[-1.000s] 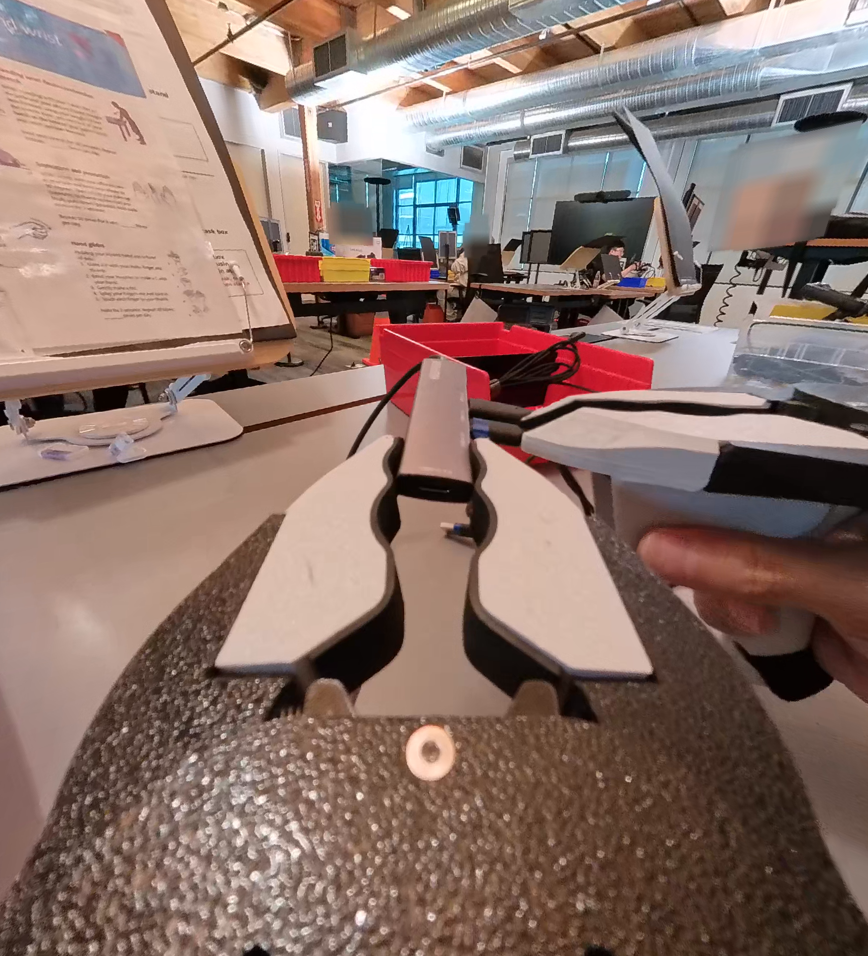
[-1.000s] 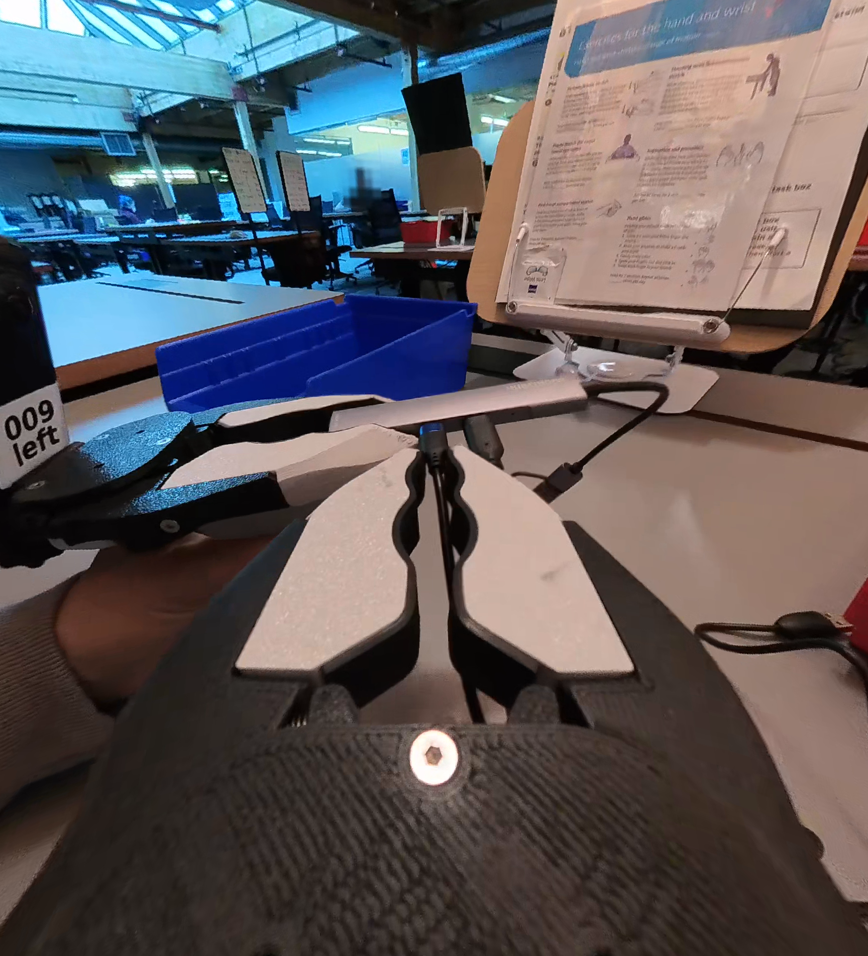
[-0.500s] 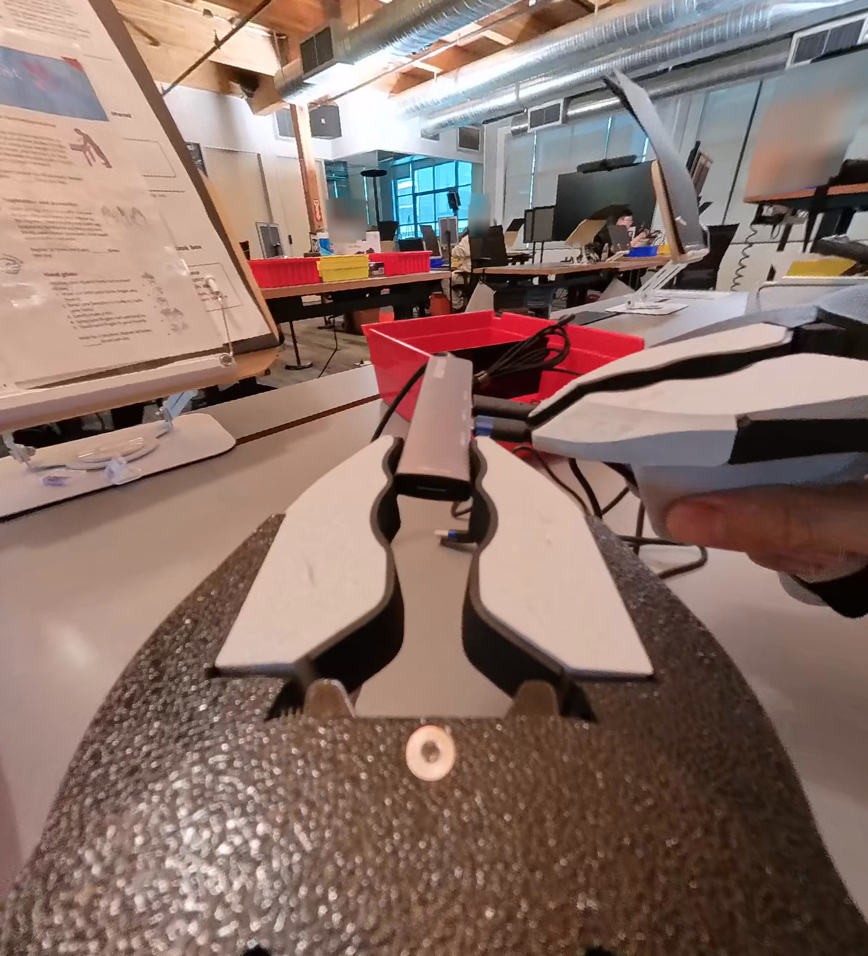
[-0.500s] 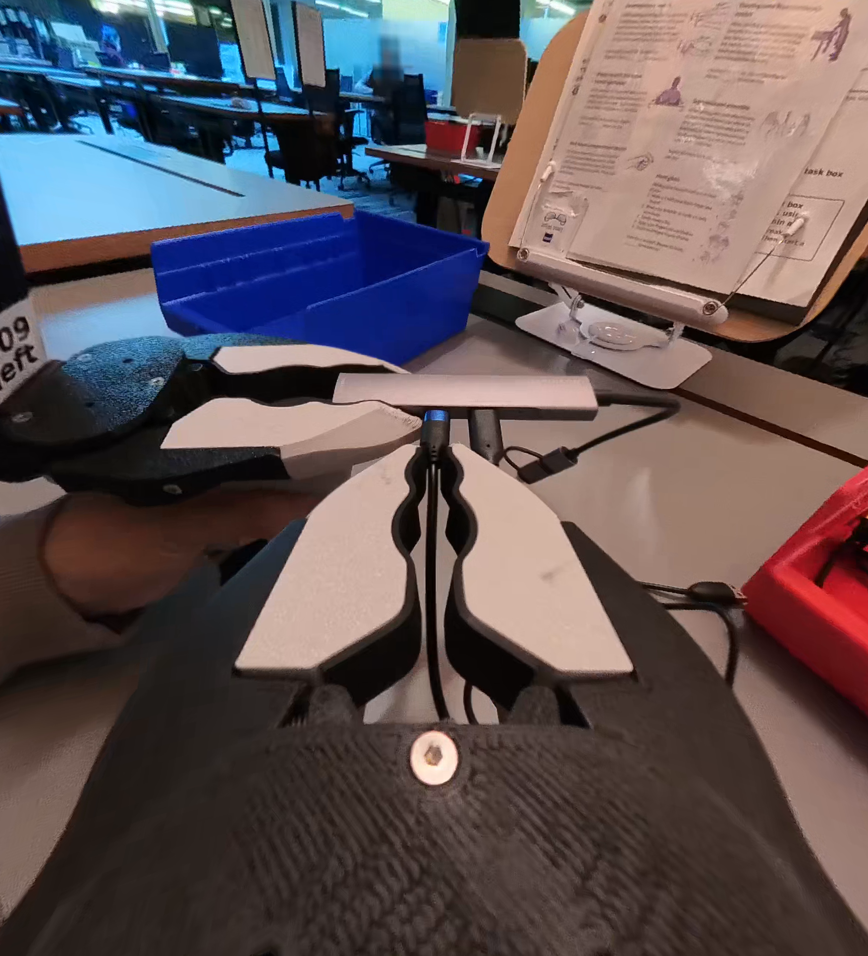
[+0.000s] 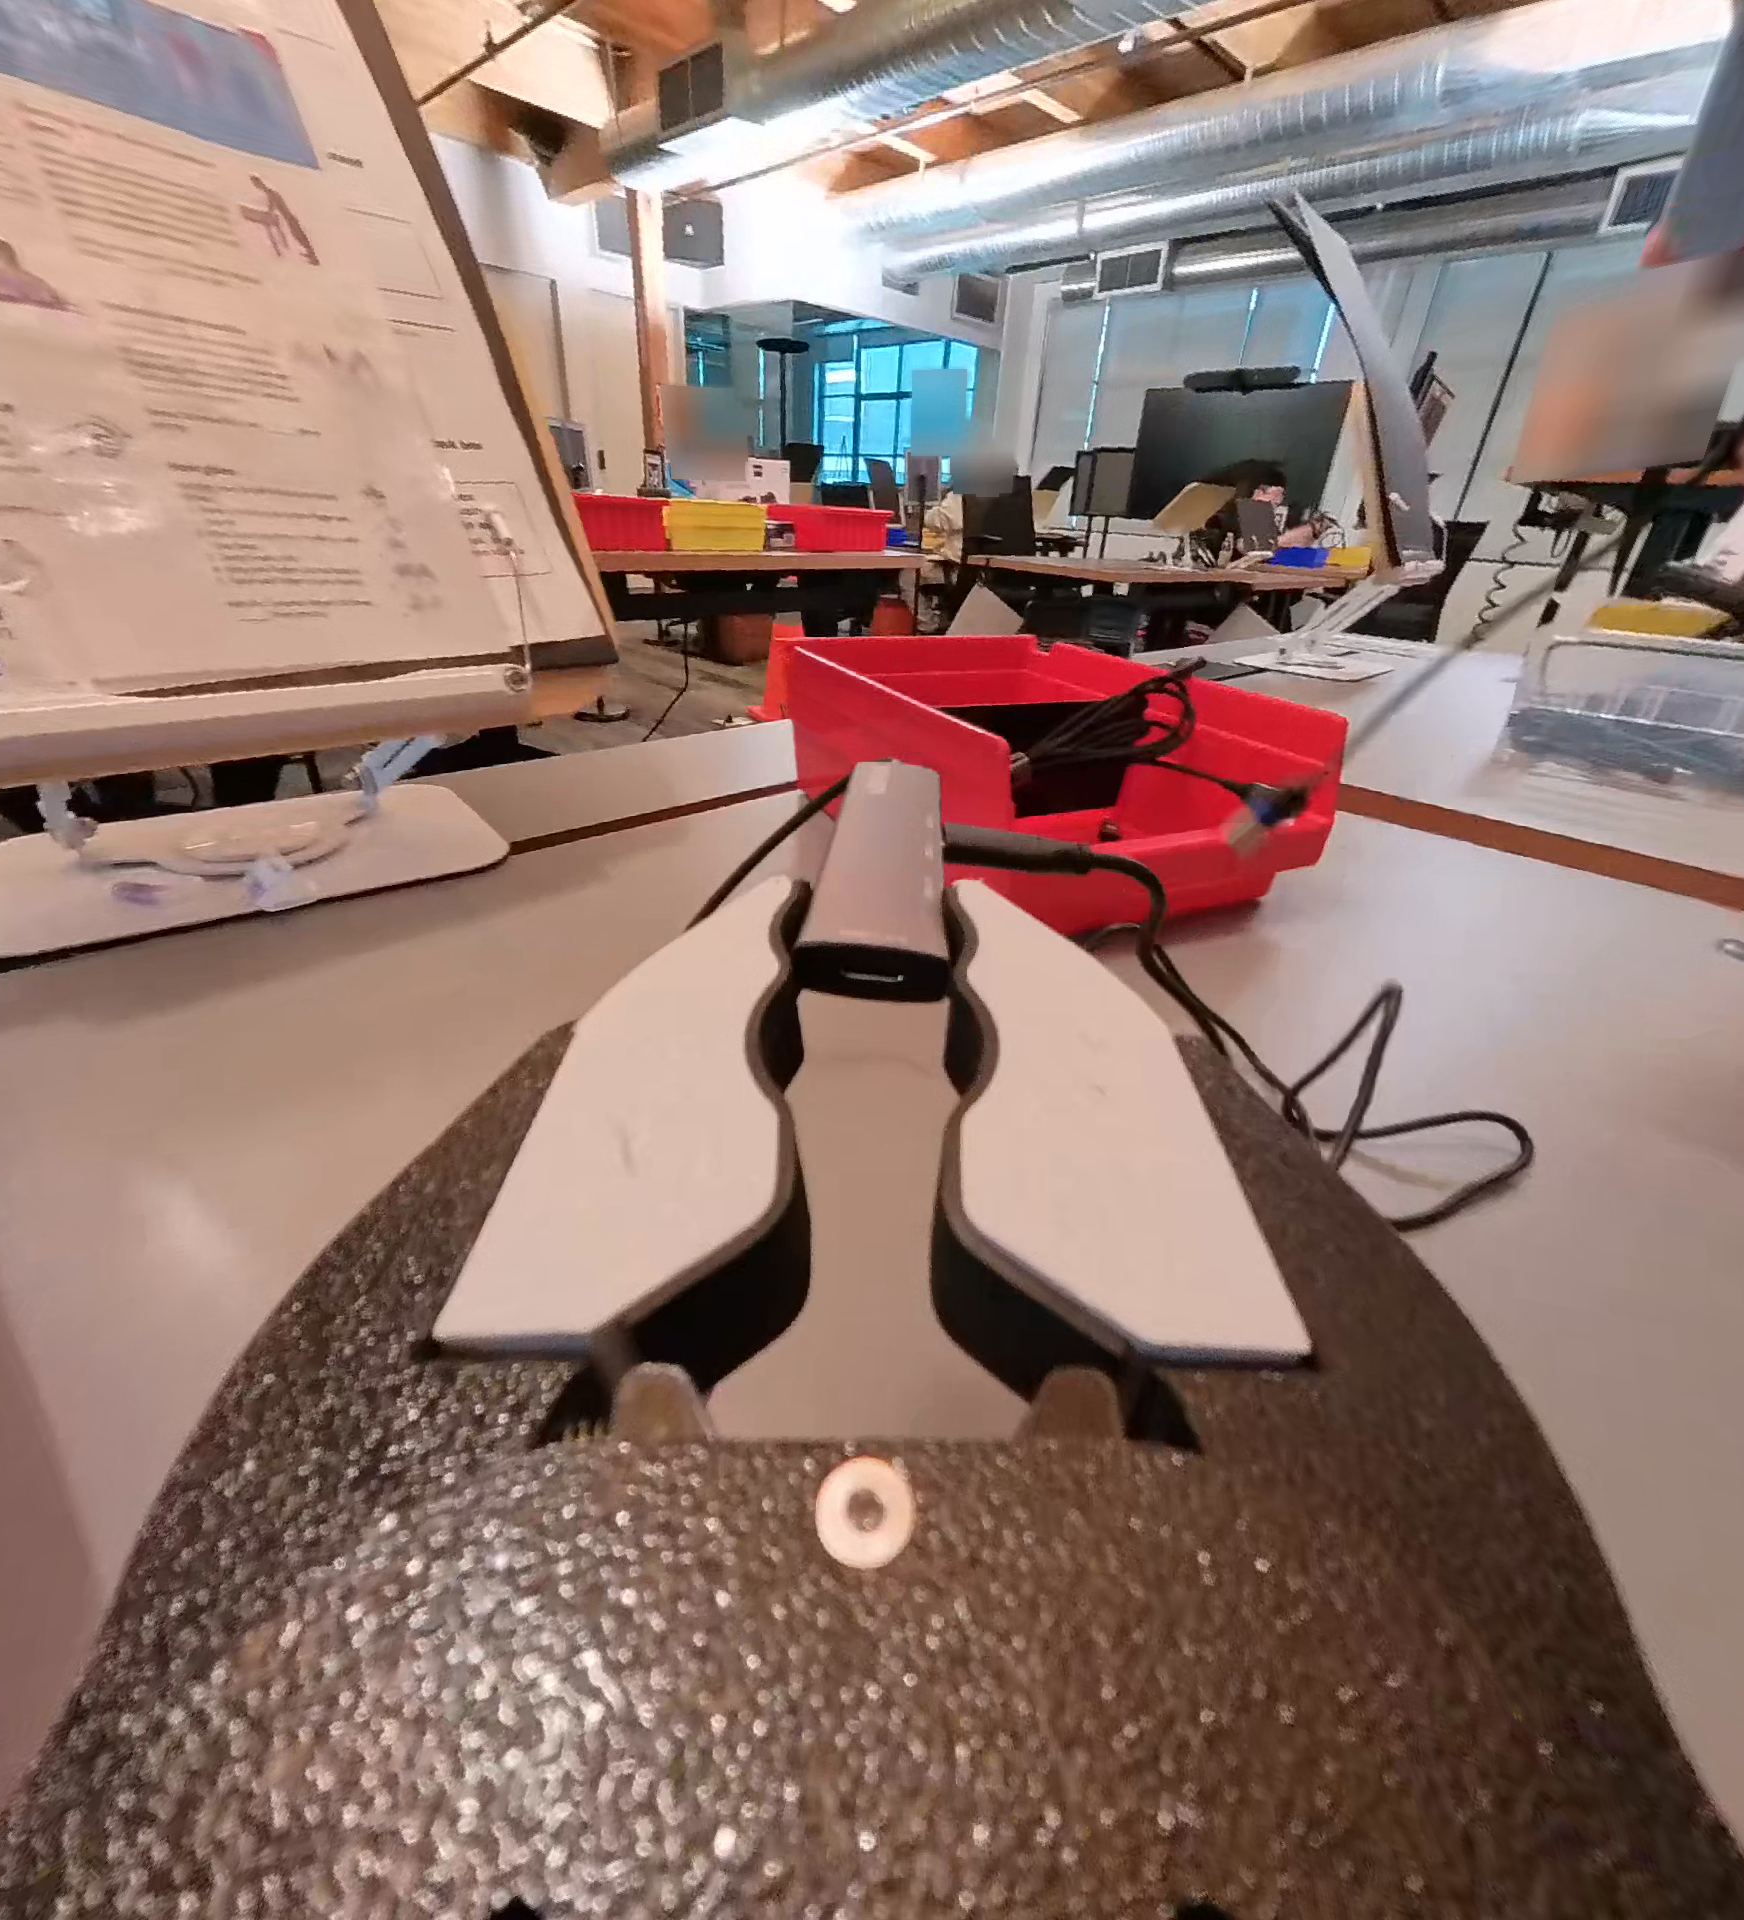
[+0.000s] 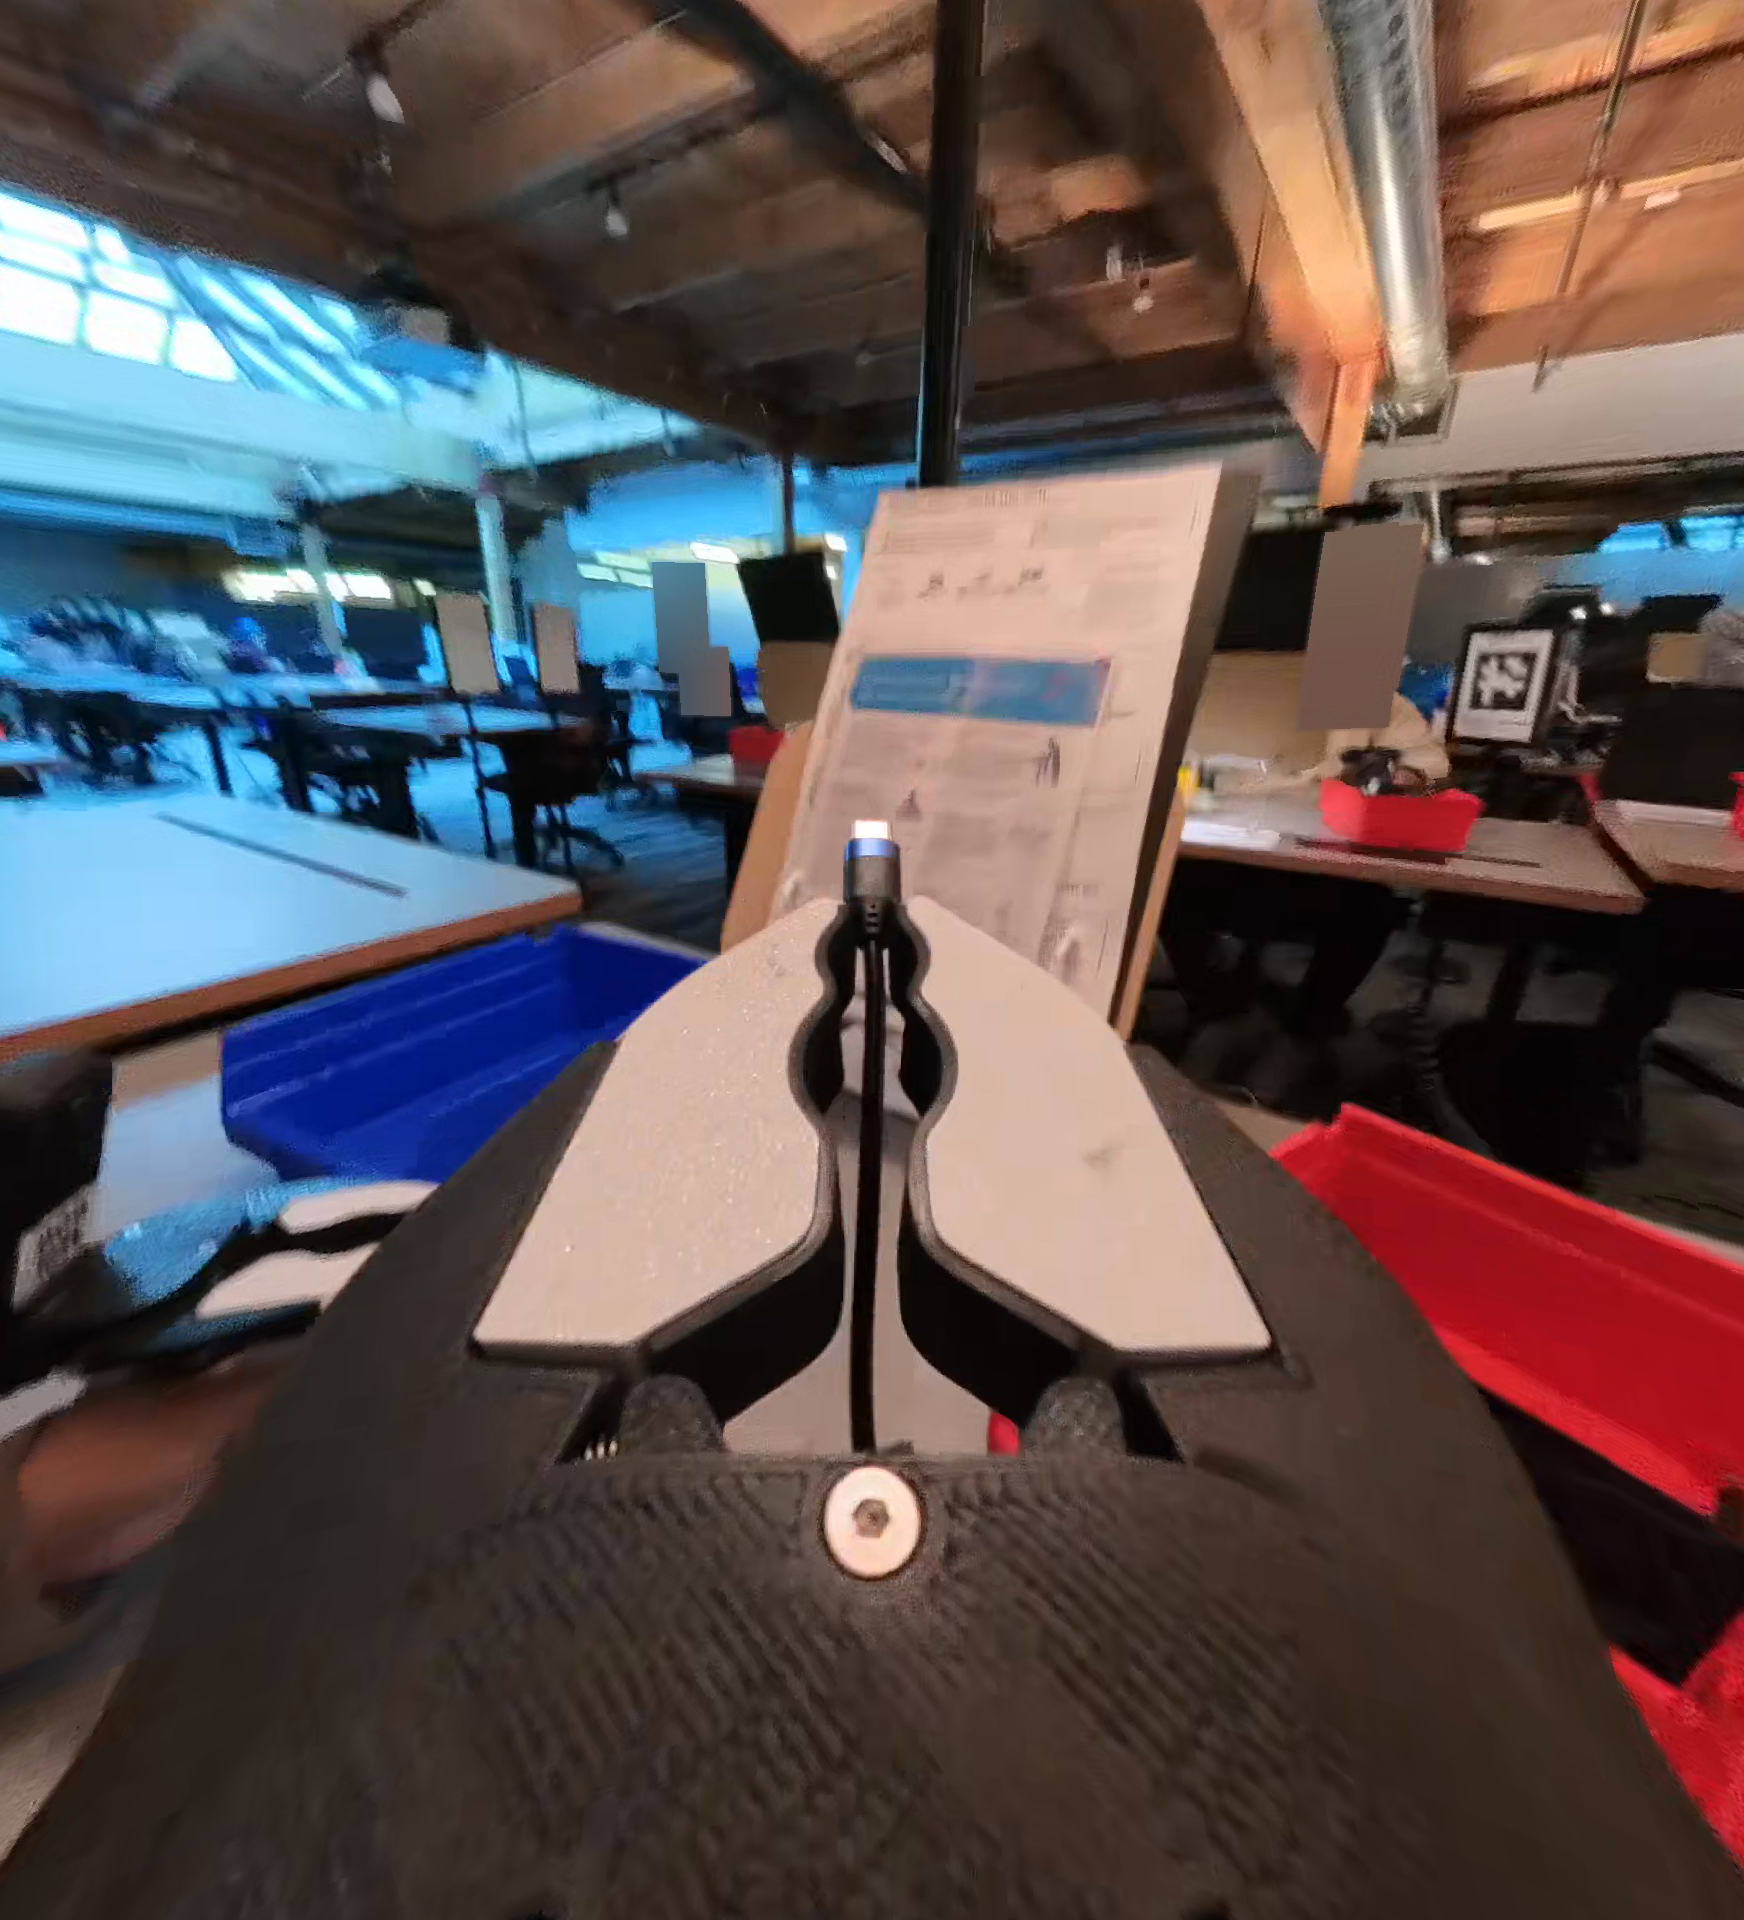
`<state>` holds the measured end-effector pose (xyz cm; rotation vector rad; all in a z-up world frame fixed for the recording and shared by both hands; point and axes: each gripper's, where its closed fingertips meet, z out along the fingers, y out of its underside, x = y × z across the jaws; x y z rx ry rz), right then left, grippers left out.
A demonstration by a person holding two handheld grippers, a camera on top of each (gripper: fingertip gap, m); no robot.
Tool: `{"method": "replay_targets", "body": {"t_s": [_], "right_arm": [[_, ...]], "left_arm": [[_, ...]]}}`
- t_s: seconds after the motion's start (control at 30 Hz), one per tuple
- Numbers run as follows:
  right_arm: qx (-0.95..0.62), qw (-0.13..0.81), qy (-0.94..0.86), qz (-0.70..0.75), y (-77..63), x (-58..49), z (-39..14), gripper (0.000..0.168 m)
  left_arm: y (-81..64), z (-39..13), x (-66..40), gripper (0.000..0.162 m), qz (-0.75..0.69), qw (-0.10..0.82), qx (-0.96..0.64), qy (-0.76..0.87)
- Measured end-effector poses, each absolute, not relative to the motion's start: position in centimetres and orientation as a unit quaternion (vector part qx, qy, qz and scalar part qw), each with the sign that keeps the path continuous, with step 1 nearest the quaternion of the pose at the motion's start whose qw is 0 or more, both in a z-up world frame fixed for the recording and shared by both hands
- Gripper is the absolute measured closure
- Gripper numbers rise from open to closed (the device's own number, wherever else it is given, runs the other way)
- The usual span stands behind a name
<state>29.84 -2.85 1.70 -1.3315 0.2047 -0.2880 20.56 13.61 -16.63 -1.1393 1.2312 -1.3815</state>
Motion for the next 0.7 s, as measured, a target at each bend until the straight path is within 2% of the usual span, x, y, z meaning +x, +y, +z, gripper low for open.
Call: {"method": "replay_targets", "body": {"t_s": [0.07, 0.2, 0.33, 0.5, 0.6, 0.7], "right_arm": [[-0.590, 0.791, 0.097, -0.130, -3.6, 31.7, 4.1, 0.162], [-0.610, 0.766, 0.111, -0.172, -3.6, 37.1, 3.8, 0.162], [-0.650, 0.748, 0.134, -0.027, -0.6, 39.6, -1.0, 0.162], [-0.597, 0.784, 0.148, 0.081, 0.1, 39.7, -2.5, 0.162], [-0.555, 0.813, 0.167, 0.060, -0.7, 40.7, -1.7, 0.162], [-0.595, 0.780, 0.192, 0.011, -0.7, 43.2, -3.9, 0.162]], "left_arm": [[14.0, -16.5, 20.5, 0.139, -0.564, 0.468, -0.465, 0.497], [14.2, -16.6, 20.5, 0.138, -0.565, 0.466, -0.465, 0.498], [13.9, -16.7, 20.5, 0.138, -0.565, 0.463, -0.462, 0.503], [13.6, -16.6, 20.5, 0.139, -0.566, 0.462, -0.456, 0.509], [13.6, -16.7, 20.5, 0.138, -0.568, 0.459, -0.456, 0.509], [13.6, -16.8, 20.6, 0.139, -0.571, 0.454, -0.457, 0.508]]}}
